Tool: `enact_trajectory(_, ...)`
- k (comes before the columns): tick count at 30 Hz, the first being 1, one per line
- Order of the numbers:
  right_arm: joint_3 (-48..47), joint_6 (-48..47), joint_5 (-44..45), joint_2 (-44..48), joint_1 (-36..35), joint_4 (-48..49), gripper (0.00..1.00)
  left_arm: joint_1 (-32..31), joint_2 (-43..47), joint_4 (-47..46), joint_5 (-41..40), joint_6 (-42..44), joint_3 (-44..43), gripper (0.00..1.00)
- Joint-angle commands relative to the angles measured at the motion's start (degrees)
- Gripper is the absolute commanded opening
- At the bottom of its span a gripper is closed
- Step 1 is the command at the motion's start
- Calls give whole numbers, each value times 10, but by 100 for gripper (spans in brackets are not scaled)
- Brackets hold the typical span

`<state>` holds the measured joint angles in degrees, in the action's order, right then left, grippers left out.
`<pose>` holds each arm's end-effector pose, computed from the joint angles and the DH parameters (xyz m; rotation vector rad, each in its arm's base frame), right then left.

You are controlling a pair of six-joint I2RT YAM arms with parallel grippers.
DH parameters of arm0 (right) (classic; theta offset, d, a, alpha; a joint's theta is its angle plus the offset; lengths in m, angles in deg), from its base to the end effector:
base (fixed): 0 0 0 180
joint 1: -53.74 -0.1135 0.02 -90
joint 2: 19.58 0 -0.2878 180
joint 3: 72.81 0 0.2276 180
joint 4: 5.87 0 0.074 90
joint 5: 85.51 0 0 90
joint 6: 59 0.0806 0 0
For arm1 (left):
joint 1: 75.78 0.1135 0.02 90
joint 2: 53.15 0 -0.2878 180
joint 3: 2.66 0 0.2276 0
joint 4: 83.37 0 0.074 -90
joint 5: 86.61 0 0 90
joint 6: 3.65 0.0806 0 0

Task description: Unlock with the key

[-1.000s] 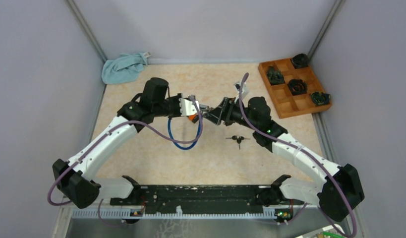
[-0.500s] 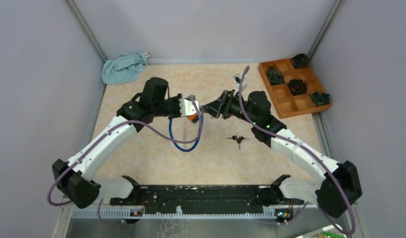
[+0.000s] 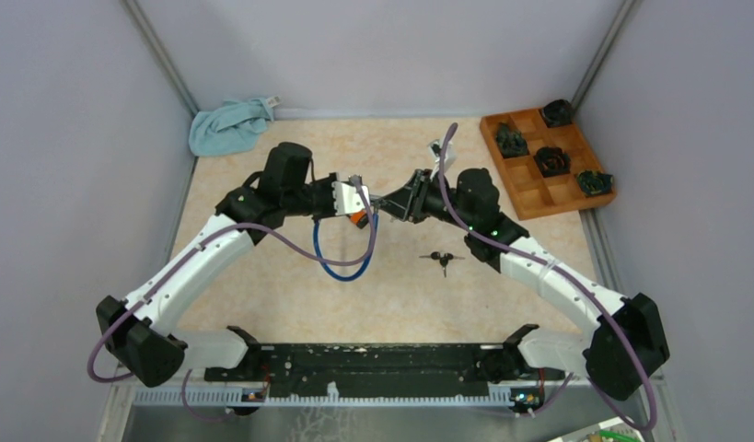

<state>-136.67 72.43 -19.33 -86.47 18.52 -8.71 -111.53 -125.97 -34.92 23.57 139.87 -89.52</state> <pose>0.2110 0.1888 0.3511 -0.2475 1.8374 1.3206 0.2104 -0.1857 0.3591 1.6365 1.3735 -0.2008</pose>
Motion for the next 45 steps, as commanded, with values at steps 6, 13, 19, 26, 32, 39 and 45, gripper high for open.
enact_trajectory(6,-37,6,-49,-18,-6,19,22,-2,-9,10,15,-26,-34,0)
enact_trajectory(13,-43,7,-54,-23,-5,16,29,-2,-13,11,11,-27,-36,0)
enact_trajectory(19,-44,10,-63,-27,-5,27,39,-2,-11,12,6,-25,-33,0)
enact_trajectory(26,-40,18,-76,-30,-5,41,42,-2,-12,13,4,-26,-36,0)
enact_trajectory(32,-26,15,-87,-24,-5,43,38,-2,-13,13,-2,-25,-37,0)
enact_trajectory(39,-6,22,-59,-10,-5,65,0,-3,-13,15,1,-30,-38,0)
enact_trajectory(45,-18,-27,-58,8,-5,59,0,-2,-18,45,48,-53,-56,68)
